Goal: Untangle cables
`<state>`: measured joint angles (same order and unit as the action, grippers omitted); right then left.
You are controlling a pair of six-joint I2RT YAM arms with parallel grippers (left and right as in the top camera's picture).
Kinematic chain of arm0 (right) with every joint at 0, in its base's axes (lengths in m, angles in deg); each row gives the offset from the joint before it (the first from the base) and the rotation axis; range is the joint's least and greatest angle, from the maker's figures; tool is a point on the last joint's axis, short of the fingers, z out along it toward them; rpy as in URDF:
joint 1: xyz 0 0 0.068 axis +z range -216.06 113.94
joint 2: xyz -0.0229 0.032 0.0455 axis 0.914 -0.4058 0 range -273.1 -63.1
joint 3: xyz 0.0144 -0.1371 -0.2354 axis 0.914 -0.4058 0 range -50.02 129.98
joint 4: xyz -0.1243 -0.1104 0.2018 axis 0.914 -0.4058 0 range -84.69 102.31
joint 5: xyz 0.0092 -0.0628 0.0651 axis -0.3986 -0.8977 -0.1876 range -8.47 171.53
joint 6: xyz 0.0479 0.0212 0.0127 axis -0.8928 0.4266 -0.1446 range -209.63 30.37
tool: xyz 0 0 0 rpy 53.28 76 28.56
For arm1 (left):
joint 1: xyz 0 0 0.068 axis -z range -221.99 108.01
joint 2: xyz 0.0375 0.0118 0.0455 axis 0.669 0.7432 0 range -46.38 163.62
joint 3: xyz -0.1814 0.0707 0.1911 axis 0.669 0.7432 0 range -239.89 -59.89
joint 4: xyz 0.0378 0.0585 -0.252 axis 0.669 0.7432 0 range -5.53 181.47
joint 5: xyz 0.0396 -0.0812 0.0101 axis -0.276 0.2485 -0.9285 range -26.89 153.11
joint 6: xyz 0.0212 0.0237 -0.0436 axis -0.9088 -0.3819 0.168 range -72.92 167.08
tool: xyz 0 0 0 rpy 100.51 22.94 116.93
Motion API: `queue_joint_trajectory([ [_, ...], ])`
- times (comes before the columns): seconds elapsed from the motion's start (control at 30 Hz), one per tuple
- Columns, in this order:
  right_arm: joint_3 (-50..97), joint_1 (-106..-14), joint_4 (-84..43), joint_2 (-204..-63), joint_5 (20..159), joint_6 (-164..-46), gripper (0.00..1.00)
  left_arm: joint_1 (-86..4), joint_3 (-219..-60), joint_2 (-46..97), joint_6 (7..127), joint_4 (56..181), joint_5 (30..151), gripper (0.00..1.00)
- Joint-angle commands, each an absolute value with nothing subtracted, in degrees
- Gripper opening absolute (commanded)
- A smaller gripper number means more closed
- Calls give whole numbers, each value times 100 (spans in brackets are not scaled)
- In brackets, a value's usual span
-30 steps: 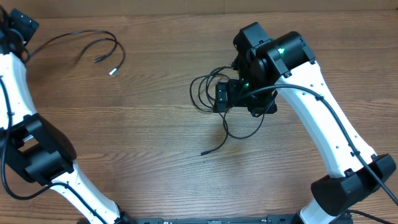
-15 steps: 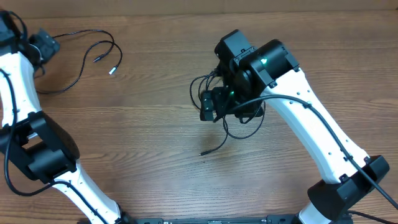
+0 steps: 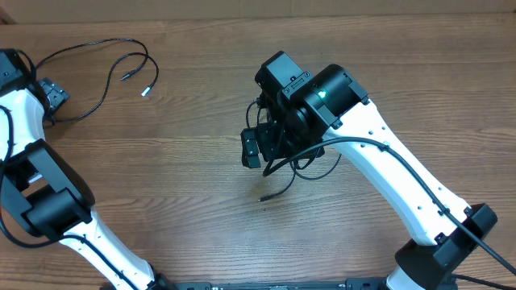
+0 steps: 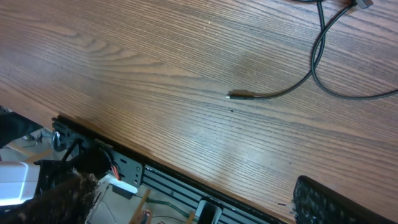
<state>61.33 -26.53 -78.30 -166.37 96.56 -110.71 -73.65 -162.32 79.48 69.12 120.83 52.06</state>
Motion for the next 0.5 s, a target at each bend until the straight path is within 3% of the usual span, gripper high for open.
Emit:
queue_joint_trajectory([
  [0.0,6120,-2625,-7773,-16567,9658,-11364,100,-7348,-16160,8470,6726,11862,5394,87],
  [0.1,6120,-2625,-7767,-16567,9660,-11408,100,-7348,-16160,8757,6671,11705,5396,88],
  [0.2,6120,-2625,-7767,-16567,9660,-11408,100,-7363,-16160,8916,6674,11574,5396,77],
  [0.27,6120,-2625,-7754,-16567,9660,-11408,100,-7363,-16160,8953,6652,11466,5398,59],
  [0.4,6120,-2625,-7725,-16567,9660,-11410,100,-7363,-16190,8947,6424,11193,5370,6],
  [0.47,6120,-2625,-7738,-16567,9660,-11408,100,-7363,-16313,8938,6153,11130,5368,4],
])
